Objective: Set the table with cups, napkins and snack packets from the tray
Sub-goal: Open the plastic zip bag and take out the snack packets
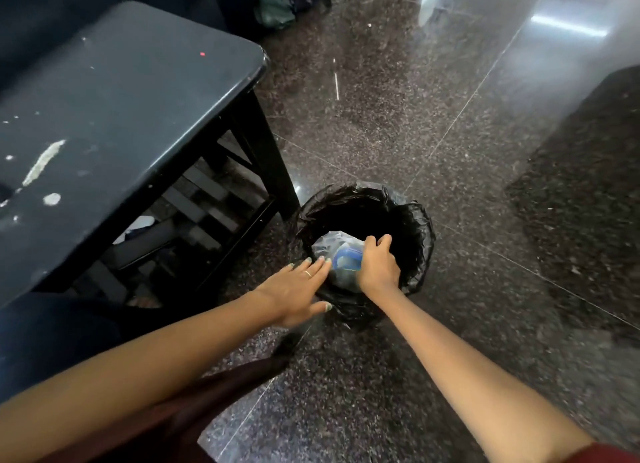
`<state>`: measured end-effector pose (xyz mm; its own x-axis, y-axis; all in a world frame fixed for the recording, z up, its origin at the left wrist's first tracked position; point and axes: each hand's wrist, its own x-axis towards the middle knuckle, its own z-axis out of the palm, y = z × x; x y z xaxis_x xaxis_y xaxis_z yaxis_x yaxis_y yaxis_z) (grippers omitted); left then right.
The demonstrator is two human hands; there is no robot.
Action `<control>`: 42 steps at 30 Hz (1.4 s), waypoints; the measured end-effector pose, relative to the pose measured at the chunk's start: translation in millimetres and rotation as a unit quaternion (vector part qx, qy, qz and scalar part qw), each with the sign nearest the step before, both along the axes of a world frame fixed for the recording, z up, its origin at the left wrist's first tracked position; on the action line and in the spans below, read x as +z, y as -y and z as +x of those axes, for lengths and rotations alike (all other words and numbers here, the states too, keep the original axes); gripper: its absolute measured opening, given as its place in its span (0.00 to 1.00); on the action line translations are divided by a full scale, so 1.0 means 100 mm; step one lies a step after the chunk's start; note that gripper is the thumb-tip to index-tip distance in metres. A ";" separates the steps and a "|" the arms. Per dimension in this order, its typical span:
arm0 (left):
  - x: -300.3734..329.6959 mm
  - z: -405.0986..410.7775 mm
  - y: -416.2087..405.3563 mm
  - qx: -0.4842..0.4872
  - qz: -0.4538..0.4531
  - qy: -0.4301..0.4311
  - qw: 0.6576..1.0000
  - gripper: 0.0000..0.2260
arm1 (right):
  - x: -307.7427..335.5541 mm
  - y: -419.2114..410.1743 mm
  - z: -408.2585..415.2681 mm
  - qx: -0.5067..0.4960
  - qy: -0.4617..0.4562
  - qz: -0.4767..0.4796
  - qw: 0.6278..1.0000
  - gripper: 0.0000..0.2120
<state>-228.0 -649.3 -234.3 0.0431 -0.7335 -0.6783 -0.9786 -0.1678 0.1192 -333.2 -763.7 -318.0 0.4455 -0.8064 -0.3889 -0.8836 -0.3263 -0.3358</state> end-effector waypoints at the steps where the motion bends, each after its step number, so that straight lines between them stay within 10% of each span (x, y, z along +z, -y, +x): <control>1: -0.02 0.01 0.00 0.000 0.009 0.002 1.000 0.34 | -0.05 0.02 0.02 0.015 -0.053 0.025 0.998 0.23; 6: -0.08 0.04 0.01 0.008 0.027 -0.001 1.000 0.33 | -0.30 0.04 0.04 0.137 -0.133 -0.015 0.981 0.47; 10: -0.10 0.05 0.02 0.001 0.033 0.005 0.999 0.33 | -0.35 0.03 0.13 0.323 -0.126 -0.025 0.937 0.37; 19: -0.09 0.07 0.05 0.014 0.027 0.007 1.000 0.33 | -0.36 0.00 0.21 0.263 -0.217 0.154 0.927 0.29; 27: 0.13 0.24 0.08 0.045 -0.030 0.045 0.998 0.32 | -0.10 -0.01 0.22 0.127 0.010 0.010 0.992 0.21; 42: 0.93 0.37 -0.20 0.136 -0.188 0.089 0.969 0.32 | 0.87 -0.30 0.37 0.201 0.207 -0.226 0.930 0.19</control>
<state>-190.8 -629.4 -140.8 0.3610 -0.8727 -0.3287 -0.9151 -0.3994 0.0555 -296.4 -734.0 -230.9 0.7830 -0.5815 0.2208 -0.4850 -0.7930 -0.3688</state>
